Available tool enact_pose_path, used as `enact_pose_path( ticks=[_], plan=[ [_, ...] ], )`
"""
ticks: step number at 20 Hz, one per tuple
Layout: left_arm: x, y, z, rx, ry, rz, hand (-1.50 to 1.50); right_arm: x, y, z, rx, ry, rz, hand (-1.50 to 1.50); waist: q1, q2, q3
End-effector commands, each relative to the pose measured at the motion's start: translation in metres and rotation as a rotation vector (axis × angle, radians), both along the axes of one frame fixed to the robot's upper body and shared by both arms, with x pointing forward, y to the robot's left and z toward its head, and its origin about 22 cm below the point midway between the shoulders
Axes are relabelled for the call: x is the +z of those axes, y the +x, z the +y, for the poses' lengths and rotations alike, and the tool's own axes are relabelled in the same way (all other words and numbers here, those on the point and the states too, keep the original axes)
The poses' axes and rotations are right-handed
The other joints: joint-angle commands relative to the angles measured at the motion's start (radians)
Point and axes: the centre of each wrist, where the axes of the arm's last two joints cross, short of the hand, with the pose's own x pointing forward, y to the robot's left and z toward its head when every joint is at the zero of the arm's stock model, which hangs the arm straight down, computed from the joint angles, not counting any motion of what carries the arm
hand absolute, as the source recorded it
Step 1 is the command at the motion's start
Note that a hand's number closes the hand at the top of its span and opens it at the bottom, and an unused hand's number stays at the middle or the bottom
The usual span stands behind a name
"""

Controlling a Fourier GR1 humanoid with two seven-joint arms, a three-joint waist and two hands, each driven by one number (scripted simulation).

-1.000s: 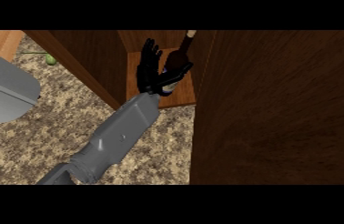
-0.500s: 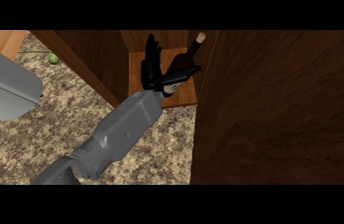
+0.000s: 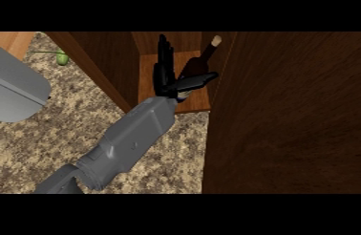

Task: Pick up the wine, place it into the cabinet and close the cabinet

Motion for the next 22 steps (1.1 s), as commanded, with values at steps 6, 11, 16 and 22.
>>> enact_pose_path(
  ticks=[6, 11, 16, 22],
  plan=[
    [-0.012, -0.009, 0.0, -0.066, -0.061, -0.025, -1.5, -0.003, -0.01, 0.001, -0.016, 0.001, 0.009, -1.5, 0.033, -0.008, 0.0],
    [-0.018, -0.019, -0.005, -0.118, -0.049, -0.037, -1.5, 0.003, -0.006, 0.004, -0.021, 0.003, 0.014, -1.5, 0.037, -0.008, 0.0],
    [-0.027, -0.042, -0.017, -0.132, 0.001, -0.056, -1.5, 0.01, -0.011, -0.007, -0.032, 0.008, 0.013, -1.5, 0.062, -0.017, 0.0],
    [-0.042, -0.054, -0.011, -0.126, -0.017, -0.057, -1.5, -0.005, -0.007, -0.01, -0.07, 0.021, 0.02, -1.5, 0.085, -0.021, 0.001]
  ],
)
